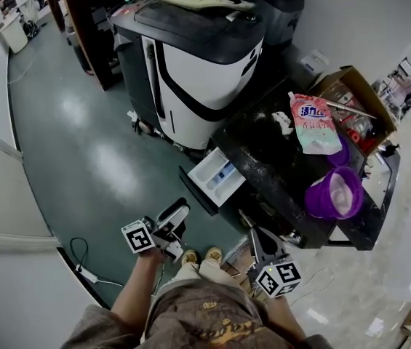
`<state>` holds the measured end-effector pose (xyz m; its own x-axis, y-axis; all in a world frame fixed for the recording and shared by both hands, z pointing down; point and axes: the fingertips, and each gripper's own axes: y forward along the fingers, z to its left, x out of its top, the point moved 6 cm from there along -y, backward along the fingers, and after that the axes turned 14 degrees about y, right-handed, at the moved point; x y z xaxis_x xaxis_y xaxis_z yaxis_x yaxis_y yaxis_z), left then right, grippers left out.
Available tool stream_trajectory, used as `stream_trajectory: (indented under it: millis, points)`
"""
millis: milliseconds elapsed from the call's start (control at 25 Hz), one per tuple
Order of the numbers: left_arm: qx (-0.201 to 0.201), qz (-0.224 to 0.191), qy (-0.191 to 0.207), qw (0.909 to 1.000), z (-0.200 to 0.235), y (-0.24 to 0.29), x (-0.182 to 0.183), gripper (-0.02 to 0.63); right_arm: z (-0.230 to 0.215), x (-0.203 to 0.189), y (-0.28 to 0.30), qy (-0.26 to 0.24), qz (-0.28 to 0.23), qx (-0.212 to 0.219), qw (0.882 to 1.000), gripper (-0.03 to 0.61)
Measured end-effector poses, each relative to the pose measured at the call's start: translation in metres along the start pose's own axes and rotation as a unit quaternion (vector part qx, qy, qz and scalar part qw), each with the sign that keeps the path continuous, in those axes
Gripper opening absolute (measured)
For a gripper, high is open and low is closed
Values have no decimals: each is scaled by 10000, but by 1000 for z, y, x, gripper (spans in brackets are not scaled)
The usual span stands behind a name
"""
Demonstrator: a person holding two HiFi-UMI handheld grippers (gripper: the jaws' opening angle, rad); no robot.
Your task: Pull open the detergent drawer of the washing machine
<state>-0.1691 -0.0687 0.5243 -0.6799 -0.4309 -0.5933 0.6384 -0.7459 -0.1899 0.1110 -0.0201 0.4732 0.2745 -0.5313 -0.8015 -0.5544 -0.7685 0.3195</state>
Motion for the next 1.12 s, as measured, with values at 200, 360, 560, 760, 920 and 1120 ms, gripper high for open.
stream_trajectory:
  millis: [200,360,560,760,920,1120]
  points:
    - [-14,163,328,9993,-34,13,16,308,-3,9,-13,-7,-167,-49,9998,3]
    - [-98,405,540,9977,-56,29,18,308,-7,20,-21,-47,-368,-67,9993,3]
    - [-245,923,1018,9902,-86,49,13,308,-12,30,-31,-47,-570,-137,9983,2]
    - [-191,1282,1704,9768,-103,61,7,308,-17,35,-38,-91,-655,-186,9976,3]
    - [-36,1611,2505,9546,-105,65,-2,308,-20,34,-40,-76,-666,-230,9975,2]
    - [180,1784,3246,9287,-109,66,-7,268,-22,28,-38,-47,-599,-244,9979,2]
